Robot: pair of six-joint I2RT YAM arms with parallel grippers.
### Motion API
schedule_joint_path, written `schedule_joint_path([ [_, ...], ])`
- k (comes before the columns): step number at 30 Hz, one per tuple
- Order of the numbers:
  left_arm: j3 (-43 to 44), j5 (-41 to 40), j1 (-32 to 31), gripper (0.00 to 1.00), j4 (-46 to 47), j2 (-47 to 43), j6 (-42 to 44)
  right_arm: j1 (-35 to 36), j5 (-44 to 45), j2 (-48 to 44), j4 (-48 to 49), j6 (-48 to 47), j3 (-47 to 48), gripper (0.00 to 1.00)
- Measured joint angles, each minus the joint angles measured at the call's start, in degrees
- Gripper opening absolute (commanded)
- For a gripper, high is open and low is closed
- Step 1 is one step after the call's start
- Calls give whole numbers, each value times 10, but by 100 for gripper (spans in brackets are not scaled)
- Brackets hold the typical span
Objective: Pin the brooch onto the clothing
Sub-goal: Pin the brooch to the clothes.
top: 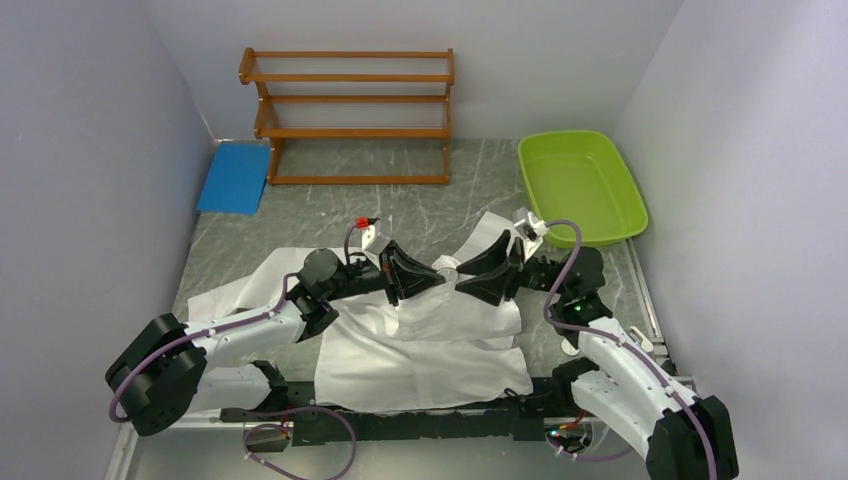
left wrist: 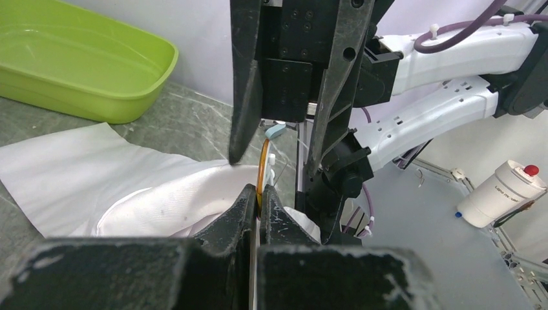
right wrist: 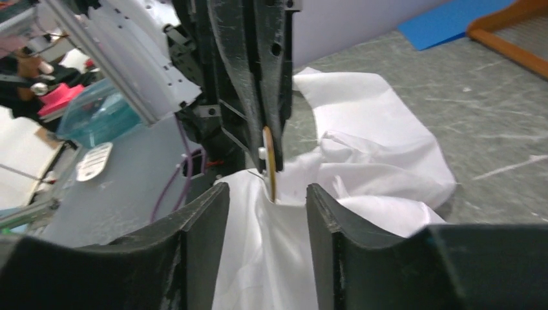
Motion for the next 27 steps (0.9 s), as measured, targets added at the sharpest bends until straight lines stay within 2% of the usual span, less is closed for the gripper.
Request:
schedule_joint_path([
  [2,0,0,0,3,0,0,0,18,-2,13,2,-2,10,42],
  [5,0,1,0,3,0,0,0,42,-3,33,-6,-16,26,21],
  [6,0,2,0,3,0,0,0,51,-3,36,-10,-24,30,20],
  [9,0,8,0,3,-5,-2,0,60,7,39,-28,-38,36,20],
  [13,0,9,0,3,-7,-3,0,64,9,38,-42,-52,39,45],
  [15,0,9,0,3,-8,-3,0,67,9,36,-54,-62,42,52],
  [18,0,8,0,3,-10,-3,0,68,10,22,-81,-77,42,48],
  [20,0,8,0,3,-11,-4,1,69,12,7,-98,-87,42,35],
  [21,0,8,0,3,-11,-4,1,69,12,2,-102,-91,42,31],
  [27,0,11,-1,3,-13,-6,0,69,12,-3,-122,-104,43,27],
])
